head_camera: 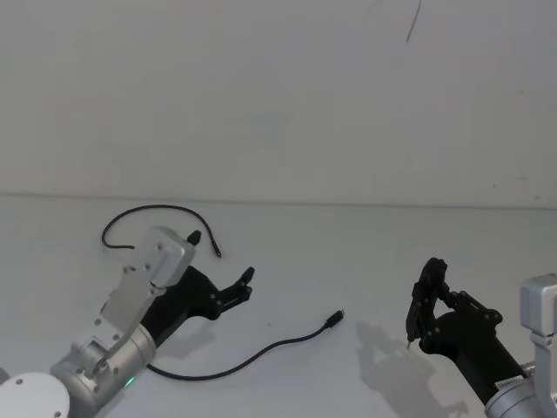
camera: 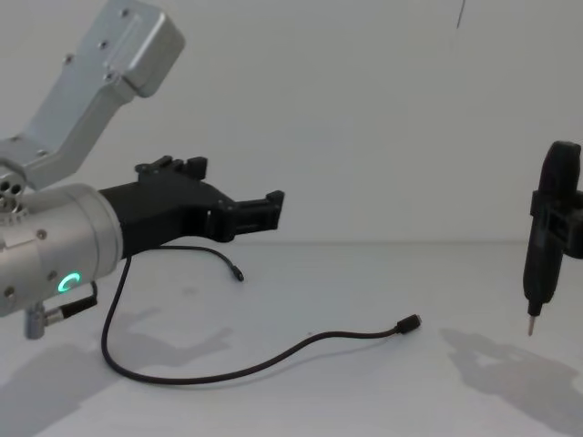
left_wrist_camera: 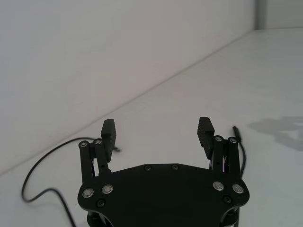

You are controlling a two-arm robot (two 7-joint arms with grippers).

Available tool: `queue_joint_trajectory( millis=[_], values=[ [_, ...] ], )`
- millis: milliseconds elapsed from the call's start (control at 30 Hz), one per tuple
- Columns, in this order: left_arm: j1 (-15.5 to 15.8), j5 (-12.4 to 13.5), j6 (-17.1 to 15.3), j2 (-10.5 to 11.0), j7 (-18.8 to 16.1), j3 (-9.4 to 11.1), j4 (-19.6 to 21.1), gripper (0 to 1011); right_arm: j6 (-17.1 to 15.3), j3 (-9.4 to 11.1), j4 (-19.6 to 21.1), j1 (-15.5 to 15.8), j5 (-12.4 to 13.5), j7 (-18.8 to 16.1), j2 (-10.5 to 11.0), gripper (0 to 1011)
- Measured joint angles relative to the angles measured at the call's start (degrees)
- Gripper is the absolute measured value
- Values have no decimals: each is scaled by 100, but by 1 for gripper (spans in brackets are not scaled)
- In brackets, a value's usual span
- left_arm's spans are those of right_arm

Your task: Pick up the data cable with the one hand.

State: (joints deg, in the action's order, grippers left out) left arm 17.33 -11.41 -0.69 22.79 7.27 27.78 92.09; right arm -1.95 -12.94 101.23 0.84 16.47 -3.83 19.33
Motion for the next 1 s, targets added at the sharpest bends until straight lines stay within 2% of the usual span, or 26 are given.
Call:
queue_joint_trajectory(
  millis=[467,1000],
  values=[
    [518,14,-21,143,1070,340,-211,1001,0,0,0,0,0,0,0,269],
    [1161,86,-132,285,2516,908,-610,1001,0,0,0,0,0,0,0,269]
  ],
)
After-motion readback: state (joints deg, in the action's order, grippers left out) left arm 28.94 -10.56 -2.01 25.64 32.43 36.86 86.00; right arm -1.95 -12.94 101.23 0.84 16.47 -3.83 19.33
